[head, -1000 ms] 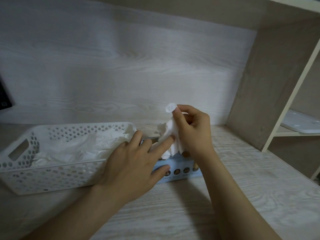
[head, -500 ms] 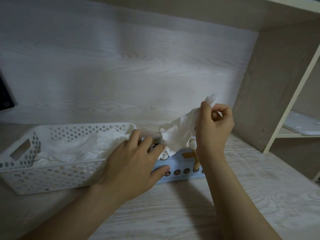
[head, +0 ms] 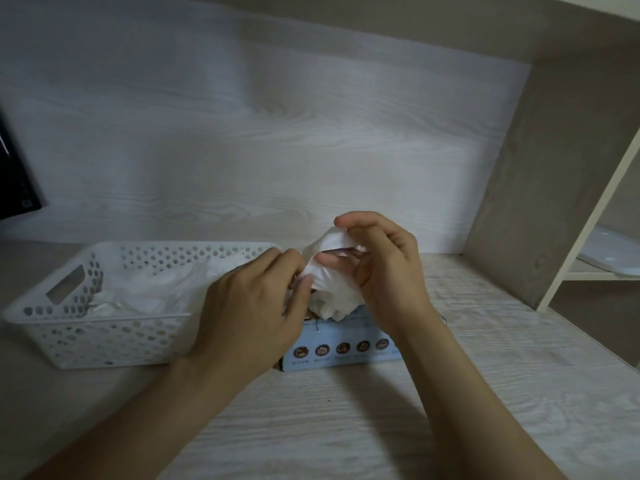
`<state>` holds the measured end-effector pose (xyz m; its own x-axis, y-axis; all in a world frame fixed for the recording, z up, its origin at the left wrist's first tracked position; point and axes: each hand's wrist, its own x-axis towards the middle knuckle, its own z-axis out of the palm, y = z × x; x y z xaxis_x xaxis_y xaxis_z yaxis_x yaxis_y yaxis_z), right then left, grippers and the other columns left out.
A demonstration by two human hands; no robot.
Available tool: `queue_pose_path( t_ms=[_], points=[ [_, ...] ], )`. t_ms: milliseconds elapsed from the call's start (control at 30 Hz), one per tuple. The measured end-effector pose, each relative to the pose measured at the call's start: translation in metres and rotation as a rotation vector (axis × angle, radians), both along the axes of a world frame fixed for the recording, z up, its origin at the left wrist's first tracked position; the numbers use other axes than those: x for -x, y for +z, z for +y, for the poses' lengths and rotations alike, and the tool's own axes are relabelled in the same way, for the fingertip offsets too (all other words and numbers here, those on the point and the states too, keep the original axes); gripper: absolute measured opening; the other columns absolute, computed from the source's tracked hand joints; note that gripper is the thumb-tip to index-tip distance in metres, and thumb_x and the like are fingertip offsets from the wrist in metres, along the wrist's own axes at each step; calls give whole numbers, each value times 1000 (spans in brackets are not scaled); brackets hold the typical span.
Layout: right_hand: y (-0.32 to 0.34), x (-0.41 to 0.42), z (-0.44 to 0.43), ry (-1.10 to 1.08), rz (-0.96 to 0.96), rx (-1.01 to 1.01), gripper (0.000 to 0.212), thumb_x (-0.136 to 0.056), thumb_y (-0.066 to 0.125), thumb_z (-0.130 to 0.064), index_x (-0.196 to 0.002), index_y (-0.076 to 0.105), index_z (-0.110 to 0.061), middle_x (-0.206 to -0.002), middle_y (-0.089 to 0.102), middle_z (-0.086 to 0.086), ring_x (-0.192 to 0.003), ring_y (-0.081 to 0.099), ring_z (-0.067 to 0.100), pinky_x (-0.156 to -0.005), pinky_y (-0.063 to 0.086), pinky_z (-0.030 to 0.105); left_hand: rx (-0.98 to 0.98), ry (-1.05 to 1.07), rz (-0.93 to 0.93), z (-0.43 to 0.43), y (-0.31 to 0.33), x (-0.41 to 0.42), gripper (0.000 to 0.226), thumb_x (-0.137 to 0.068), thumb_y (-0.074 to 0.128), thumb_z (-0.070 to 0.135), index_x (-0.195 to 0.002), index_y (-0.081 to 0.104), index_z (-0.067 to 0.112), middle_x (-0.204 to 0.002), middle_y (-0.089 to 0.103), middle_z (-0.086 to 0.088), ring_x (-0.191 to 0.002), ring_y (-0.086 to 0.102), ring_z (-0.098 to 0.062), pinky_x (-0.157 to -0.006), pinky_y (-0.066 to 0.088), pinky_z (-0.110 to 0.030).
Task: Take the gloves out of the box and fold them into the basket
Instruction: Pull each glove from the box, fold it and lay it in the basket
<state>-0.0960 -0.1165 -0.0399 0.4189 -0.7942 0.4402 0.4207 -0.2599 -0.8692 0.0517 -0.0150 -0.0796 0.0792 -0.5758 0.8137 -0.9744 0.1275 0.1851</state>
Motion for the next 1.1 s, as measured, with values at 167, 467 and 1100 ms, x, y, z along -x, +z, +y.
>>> queue_pose_path(
  t_ms=[167,467,1100],
  points=[
    [-4,5,-4,-194,309,443,37,-78,71,-7,-107,79,-28,-98,57,10,-88,60,20,-75,56,35,42,-32,130,4,5,-2,9,-99,60,24,-92,54,23,-76,60,11,-61,57,-12,-51,47,-34],
    [-12,3,-5,-179,363,539,23,-86,74,-11,-66,66,-5,-92,73,6,-98,71,10,-78,56,34,106,-106,350,3,13,-10,8,-99,63,12,-99,66,20,-84,70,13,-84,69,-3,-70,51,-17],
    [0,2,11,203,290,213,29,-86,75,-15,-71,54,-3,-104,76,-3,-92,71,17,-72,54,36,71,-263,1128,3,31,-25,26,-104,46,12,-88,60,26,-81,55,4,-73,51,-16,-65,40,-35]
  ],
)
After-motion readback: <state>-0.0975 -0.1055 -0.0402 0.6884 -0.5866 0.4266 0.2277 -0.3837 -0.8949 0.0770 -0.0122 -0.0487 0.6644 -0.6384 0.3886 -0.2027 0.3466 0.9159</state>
